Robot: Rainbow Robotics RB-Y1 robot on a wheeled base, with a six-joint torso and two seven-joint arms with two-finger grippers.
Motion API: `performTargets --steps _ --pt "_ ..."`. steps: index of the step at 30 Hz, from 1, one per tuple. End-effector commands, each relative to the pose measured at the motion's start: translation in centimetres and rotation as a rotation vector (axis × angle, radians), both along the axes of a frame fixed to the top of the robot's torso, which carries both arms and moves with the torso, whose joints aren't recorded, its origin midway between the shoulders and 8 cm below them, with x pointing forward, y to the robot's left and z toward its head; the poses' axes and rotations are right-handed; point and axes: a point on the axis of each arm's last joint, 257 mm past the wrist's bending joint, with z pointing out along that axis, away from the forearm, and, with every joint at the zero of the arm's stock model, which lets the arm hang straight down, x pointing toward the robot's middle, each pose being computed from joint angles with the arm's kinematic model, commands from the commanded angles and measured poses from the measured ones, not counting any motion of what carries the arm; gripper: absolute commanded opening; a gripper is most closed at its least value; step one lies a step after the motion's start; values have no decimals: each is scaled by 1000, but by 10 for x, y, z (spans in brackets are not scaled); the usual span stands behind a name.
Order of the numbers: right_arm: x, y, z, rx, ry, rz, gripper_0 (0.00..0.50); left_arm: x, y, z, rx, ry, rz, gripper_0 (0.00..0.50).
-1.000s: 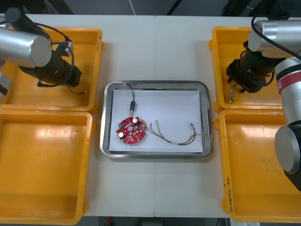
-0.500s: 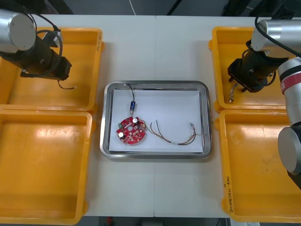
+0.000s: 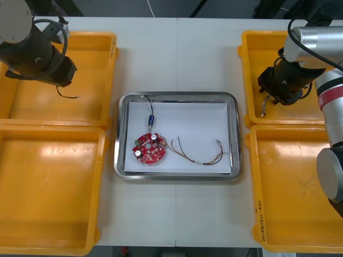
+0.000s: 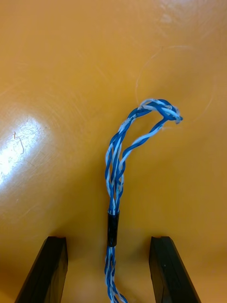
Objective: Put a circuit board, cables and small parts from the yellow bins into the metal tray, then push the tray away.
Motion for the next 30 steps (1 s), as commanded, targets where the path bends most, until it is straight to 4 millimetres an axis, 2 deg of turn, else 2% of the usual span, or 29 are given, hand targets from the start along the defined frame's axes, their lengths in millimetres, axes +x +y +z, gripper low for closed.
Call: performTargets --steps 1,4,5,6,7,8,14,19,30 --pt "-1 -18 0 -47 -12 0 445 -12 6 26 -12 -41 61 0" --pt "-3 -18 -3 -49 -5 2 336 -17 -1 30 -16 -42 45 0" --pt "-5 -19 -6 -51 -1 4 154 -20 -5 34 -14 -49 34 0" --pt "-5 -19 -7 -51 -1 4 132 -21 -8 34 -19 -49 28 0" --pt "-6 -20 -8 -52 2 5 39 -23 -10 35 -22 -48 22 0" --pt "-5 -20 -7 -52 1 5 0 -24 -11 37 -20 -49 20 0" --pt "-5 -23 -6 -59 0 2 0 -27 -25 51 -31 -79 -5 0" --pt "-4 -31 8 -77 -18 -3 0 -28 -36 61 -57 -93 -24 0" --pt "-37 -32 82 -144 -4 36 0 -31 -58 54 -116 -74 -41 0"
